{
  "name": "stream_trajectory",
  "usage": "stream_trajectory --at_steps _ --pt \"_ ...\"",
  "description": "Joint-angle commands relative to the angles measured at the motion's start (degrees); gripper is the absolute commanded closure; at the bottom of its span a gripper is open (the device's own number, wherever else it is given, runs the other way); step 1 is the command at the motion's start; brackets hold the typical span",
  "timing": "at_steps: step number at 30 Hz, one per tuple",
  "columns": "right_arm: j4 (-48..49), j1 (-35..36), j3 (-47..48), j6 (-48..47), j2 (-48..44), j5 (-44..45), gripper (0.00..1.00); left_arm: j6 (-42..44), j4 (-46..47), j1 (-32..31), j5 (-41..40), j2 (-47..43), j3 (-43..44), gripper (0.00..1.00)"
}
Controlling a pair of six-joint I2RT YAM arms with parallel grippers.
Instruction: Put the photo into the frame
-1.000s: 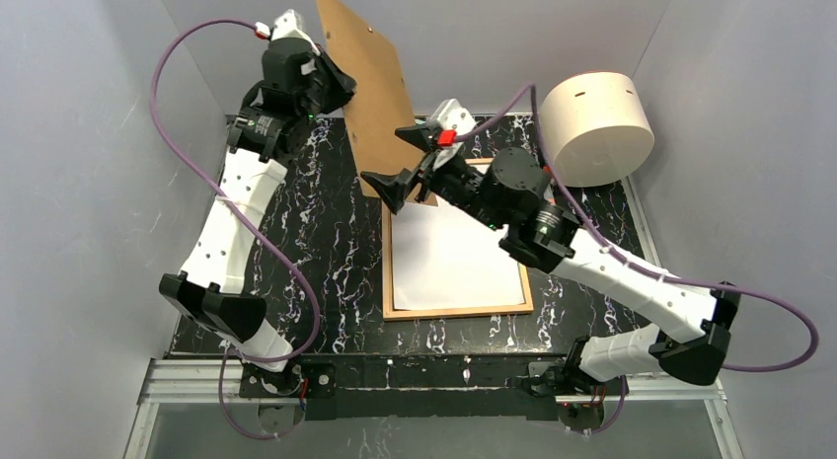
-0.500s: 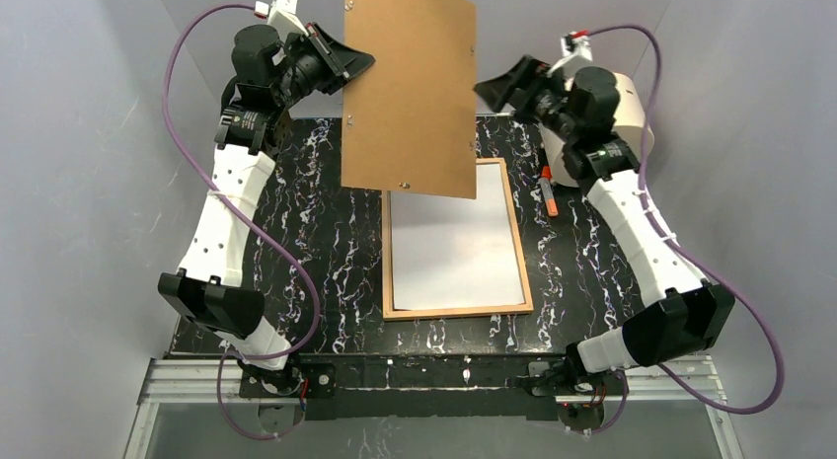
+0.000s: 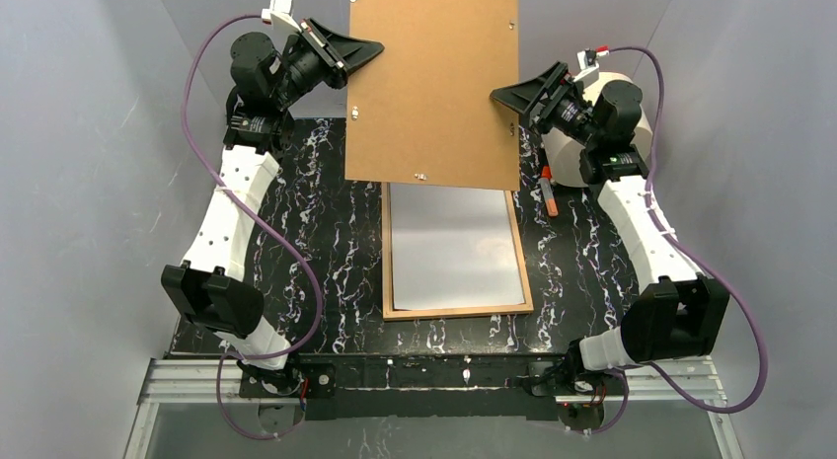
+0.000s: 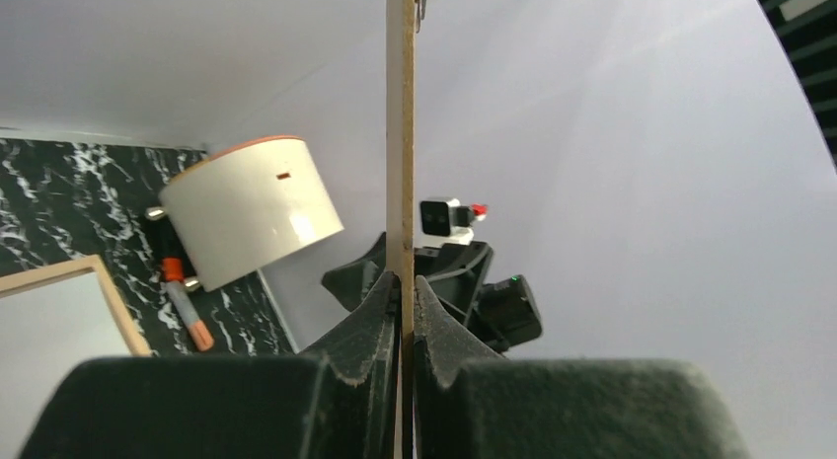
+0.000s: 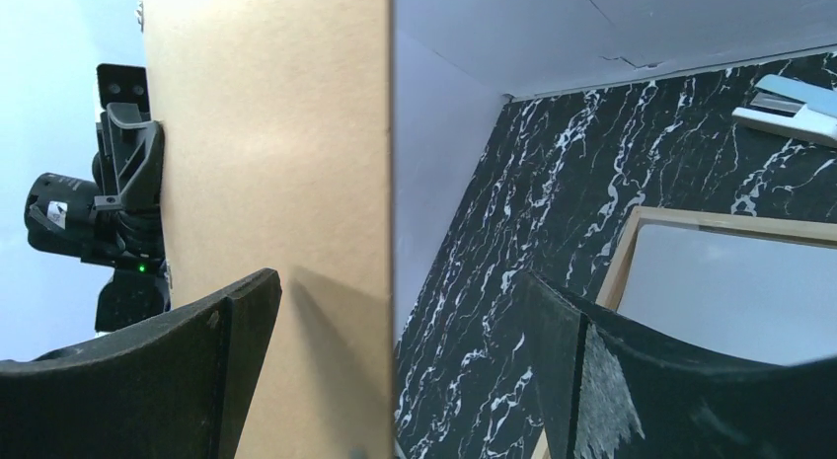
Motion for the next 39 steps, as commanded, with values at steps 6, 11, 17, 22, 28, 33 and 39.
stream_trajectory --at_steps 6,11,17,22,28,33,39 --pt "24.2 -0.8 -2.8 12.4 1.5 -10.2 0.10 -6.4 8.4 1.0 4.8 -3.9 -1.5 1.00" --pt "36.0 -0.8 -6.3 21.8 1.4 -10.8 0.41 -6.7 8.9 1.7 4.9 -5.4 -4.1 1.00" --pt "37.0 -0.7 -8.7 23.5 0.0 -9.9 0.71 -7.2 9.3 2.5 5.0 -6.4 -6.4 1.00" --pt "35.7 -0.7 -9.9 23.7 -0.5 -9.3 0.94 -7.0 9.0 2.8 5.3 -7.3 -9.0 1.00" --pt "31.4 -0.8 -12.9 22.2 -1.9 -8.0 0.99 -2.0 3.1 3.6 4.2 -9.7 -13.7 0.72" --pt "20.3 -0.7 -14.2 15.6 -4.1 -7.7 0.99 4.0 -2.5 4.0 2.2 -12.8 -21.0 0.38" --pt "7.1 -0.5 -16.4 7.5 -6.6 -4.9 0.99 13.1 -13.4 4.5 0.2 -13.9 -27.4 0.13"
